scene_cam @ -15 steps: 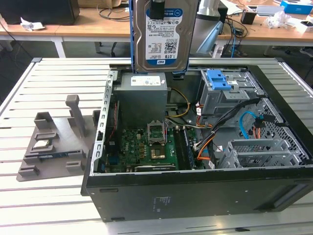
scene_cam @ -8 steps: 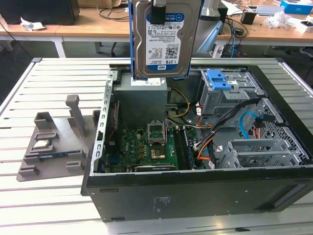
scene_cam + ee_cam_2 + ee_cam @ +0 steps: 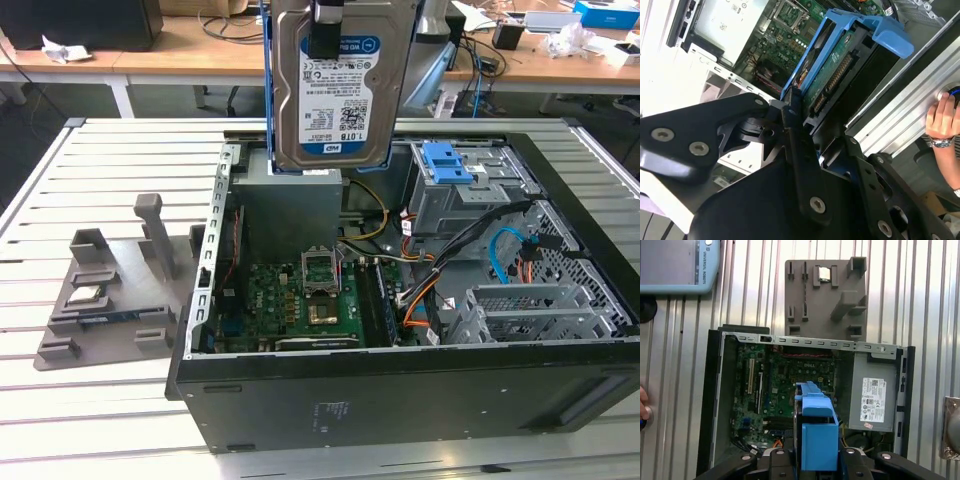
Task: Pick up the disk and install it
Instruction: 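Pick up the disk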
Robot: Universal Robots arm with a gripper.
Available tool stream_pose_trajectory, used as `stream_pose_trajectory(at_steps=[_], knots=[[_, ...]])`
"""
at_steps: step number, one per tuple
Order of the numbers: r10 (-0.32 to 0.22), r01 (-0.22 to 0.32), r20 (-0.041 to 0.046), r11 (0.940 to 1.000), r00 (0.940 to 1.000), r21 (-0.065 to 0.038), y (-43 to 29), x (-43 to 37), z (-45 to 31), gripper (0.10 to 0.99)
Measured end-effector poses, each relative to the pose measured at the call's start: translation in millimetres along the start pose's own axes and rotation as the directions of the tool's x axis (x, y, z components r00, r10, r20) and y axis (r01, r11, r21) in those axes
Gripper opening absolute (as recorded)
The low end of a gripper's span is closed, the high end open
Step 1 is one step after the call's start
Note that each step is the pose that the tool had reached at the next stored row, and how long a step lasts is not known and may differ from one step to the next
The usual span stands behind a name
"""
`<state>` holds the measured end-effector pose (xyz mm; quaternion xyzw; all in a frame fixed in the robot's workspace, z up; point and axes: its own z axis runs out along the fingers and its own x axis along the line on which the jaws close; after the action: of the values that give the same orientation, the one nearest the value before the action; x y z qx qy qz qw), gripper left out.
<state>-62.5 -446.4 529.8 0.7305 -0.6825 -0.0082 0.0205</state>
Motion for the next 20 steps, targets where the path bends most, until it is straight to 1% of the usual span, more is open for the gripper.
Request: stream_pose_trajectory(at_steps=[4,6,9,11,13,20], knots=[[0.000,0.000,0.0000,1.0000,1.0000,0.000,0.4,6.3,0.7,0.369],[0.000,0.000,0.0000,1.0000,1.0000,0.000,0.5,8.2,0.9,0.369],[0.000,0.000,-0.0001,1.0000,1.0000,0.000,1.3,20.9,3.0,0.369],[0.000,0.000,-0.0001,1.0000,1.0000,0.000,1.6,26.6,5.8,0.369],[0.000,0.000,0.0000,1.0000,1.0000,0.000,1.7,29.1,7.0,0.369],[0.000,0.000,0.0001,1.0000,1.0000,0.000,1.9,33.7,9.6,0.369]])
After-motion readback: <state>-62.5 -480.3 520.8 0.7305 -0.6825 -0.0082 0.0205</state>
